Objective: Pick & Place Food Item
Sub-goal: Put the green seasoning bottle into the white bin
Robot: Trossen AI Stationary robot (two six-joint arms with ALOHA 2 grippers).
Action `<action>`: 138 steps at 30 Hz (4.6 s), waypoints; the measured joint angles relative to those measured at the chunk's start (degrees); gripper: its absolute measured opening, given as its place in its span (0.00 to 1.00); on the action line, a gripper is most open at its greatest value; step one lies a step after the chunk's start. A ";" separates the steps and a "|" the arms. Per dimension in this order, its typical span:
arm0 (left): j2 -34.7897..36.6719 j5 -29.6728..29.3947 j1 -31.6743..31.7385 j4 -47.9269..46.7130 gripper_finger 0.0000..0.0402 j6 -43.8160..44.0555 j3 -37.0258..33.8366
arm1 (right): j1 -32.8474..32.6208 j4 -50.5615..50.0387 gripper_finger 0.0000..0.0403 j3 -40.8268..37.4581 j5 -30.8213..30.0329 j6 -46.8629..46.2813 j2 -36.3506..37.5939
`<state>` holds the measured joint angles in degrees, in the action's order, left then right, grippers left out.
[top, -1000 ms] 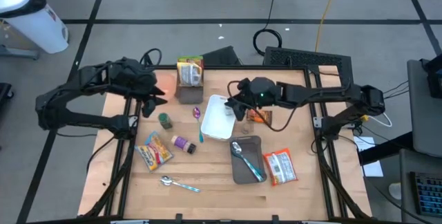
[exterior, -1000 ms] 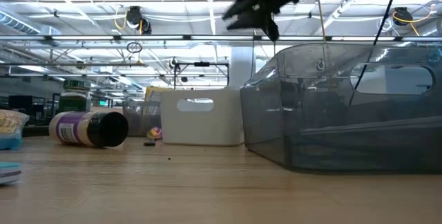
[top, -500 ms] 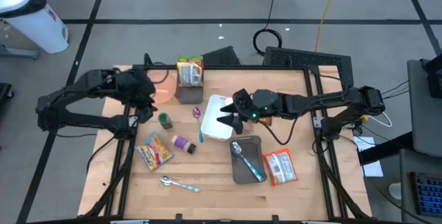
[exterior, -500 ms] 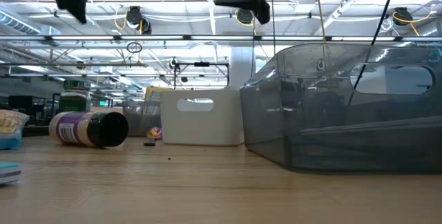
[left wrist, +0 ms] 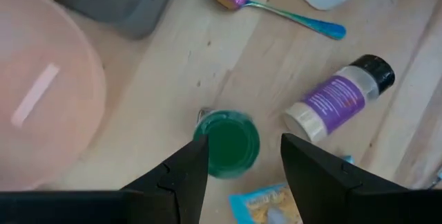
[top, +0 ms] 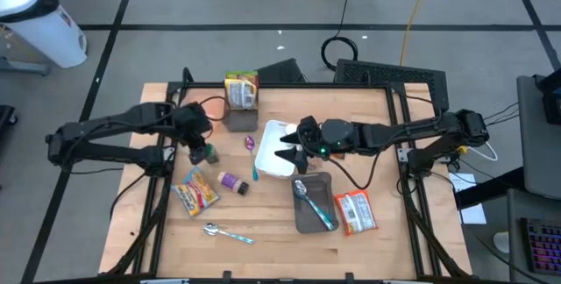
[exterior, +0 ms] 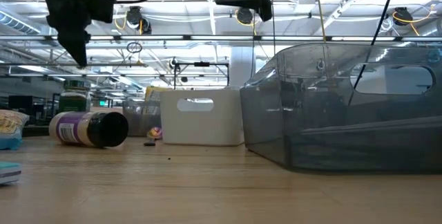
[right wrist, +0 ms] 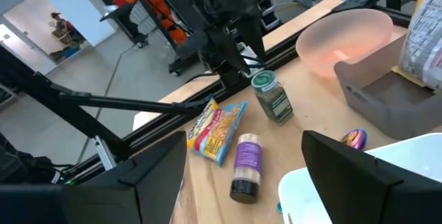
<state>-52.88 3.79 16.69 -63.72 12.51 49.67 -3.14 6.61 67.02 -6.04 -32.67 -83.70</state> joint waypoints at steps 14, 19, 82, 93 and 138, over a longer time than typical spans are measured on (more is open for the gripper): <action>-7.55 -4.35 0.00 0.46 0.47 -7.19 -0.43 | 0.02 -0.41 0.69 0.00 -0.13 -0.57 0.00; -8.69 -1.13 0.00 0.25 0.47 -6.85 -0.43 | 0.02 -1.17 0.69 0.02 -0.13 -0.74 0.00; -20.37 -2.38 0.00 -1.84 0.52 -12.06 -0.33 | 0.02 -1.29 0.69 0.04 -2.95 0.11 0.00; -19.80 -2.44 0.00 -6.63 0.52 -14.60 2.09 | 0.03 -1.31 0.69 0.04 -2.93 0.80 0.02; -38.35 11.77 -7.51 -3.13 0.52 -22.53 53.35 | 0.17 -0.40 0.69 0.02 -2.89 16.27 0.04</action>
<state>-91.23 15.56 9.17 -66.85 -10.02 103.02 -2.96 6.22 67.05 -8.93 -16.39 -83.66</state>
